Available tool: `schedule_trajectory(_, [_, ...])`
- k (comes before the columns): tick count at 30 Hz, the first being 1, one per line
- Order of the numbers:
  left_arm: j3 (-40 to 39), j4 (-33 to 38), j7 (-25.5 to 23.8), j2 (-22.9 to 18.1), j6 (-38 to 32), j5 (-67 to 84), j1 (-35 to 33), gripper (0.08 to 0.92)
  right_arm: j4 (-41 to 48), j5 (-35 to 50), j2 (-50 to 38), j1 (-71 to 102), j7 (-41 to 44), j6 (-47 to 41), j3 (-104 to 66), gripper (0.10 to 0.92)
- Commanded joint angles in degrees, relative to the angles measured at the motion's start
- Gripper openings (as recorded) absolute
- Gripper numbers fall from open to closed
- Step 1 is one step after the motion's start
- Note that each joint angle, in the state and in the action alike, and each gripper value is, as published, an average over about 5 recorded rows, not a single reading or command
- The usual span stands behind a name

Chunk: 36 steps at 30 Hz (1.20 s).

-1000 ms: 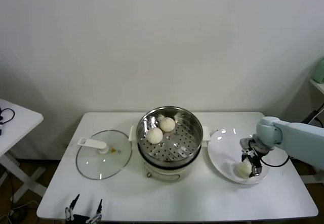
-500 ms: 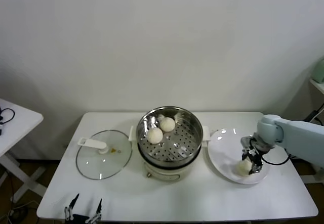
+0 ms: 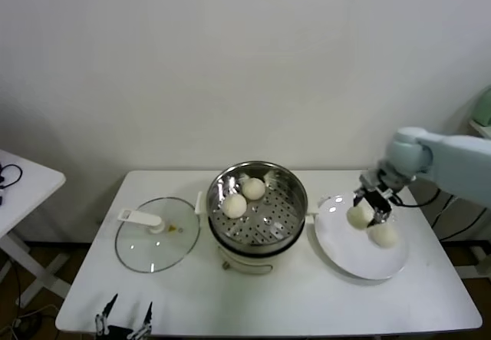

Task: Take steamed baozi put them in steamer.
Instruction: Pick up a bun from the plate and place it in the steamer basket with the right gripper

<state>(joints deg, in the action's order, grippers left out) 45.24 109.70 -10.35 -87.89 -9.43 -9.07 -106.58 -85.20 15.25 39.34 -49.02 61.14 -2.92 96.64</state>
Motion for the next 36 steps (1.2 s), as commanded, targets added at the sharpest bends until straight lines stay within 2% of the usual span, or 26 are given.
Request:
schedule_trajectory(1, [-0.34,-0.34,0.0,-0.24,-0.16,-0.28,0.07,0.823,-7.84,7.69,8.98,-21.09,2.31,9.24,1.74,0.644])
schedule_trajectory(5, [-0.56,-0.28,0.02,-0.32,-0.22,-0.42,0.12,0.823,-9.12,6.74,13.79,-20.64,2.1,12.02,-2.98,0.638])
schedule_trajectory(15, [-0.45,0.14,0.32,-0.54,-0.16,-0.31,0.09,0.823,-13.85,-7.08,23.76,-7.78,-3.75,13.39,-9.86,0.643])
schedule_trajectory(26, [-0.33,0.21,0.57,-0.61,-0.32,-0.37,-0.23,0.823,-10.92,-20.84,27.19,4.23,-5.85,15.6,-8.78,0.623])
schedule_trajectory(36, [-0.26,-0.22,0.64,-0.6,-0.36,-0.39,-0.14,0.823,-7.11,-26.34,27.92,10.98,-6.46,16.41,-8.18,0.626])
